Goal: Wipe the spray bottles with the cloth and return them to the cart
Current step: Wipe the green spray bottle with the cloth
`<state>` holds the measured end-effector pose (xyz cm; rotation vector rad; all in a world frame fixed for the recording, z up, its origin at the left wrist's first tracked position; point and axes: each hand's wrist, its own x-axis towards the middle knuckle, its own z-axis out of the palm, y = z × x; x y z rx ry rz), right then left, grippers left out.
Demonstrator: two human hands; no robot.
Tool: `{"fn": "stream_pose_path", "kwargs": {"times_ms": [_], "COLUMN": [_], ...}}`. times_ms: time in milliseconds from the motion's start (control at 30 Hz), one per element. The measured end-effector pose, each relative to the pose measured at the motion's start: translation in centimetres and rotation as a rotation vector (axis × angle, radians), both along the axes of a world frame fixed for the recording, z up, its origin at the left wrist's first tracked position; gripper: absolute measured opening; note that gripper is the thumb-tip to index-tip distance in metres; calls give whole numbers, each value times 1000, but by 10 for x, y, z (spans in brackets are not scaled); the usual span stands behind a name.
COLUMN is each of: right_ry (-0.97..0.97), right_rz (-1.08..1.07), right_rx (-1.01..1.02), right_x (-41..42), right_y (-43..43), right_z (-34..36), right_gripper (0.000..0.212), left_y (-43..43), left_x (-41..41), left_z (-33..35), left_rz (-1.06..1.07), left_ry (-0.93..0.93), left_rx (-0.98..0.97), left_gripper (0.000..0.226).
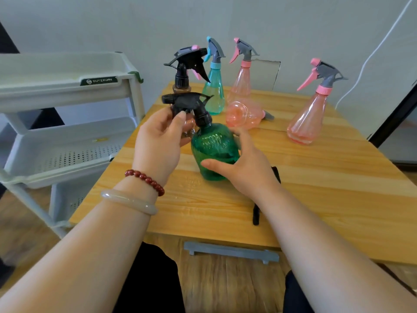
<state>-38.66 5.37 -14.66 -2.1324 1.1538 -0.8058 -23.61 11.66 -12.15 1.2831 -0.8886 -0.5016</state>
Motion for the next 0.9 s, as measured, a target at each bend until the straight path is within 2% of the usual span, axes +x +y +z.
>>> {"fn": "stream_pose_path", "kwargs": {"times_ms": [133, 200, 267, 300, 400, 467, 533, 600, 700, 800, 900], "right_ry": [237, 320, 274, 260, 418, 487, 469, 465, 435, 356, 344], "right_rz": [-25, -22, -23, -36, -104, -140, -124, -105, -119, -168, -256], "right_rx": [-102, -140, -128, -148, -203, -115, -49, -43, -48, -64, -67], "right_x": [0, 0, -2, -5, -17, -21, -20, -17, -17, -23, -29], "right_y": [-1, 2, 3, 3, -4, -10, -12, -12, -13, -16, -17], "right_z": [-5, -4, 2, 6, 20, 20, 12, 1, -2, -5, -10], "right_gripper": [90, 96, 99, 97, 79, 70, 65, 60, 55, 52, 49], "left_y": [-7, -10, -9, -6, -6, -9, -13, -13, -15, -16, -17], "left_x": [7, 12, 15, 15, 14, 15, 14, 3, -11, -8, -3], "left_z": [2, 1, -3, -6, -16, -18, -18, -17, -22, -21, -19], "left_rz": [-3, 21, -11, -53, -171, -203, -181, -92, -6, -212, -319], "left_ry": [-201, -183, -155, -135, -92, -67, -82, -218, -442, -394, -351], "left_rx": [-5, -2, -2, 15, 129, 212, 258, 313, 346, 388, 417], "left_gripper": [24, 27, 24, 28, 69, 70, 58, 49, 70, 91, 82]}}
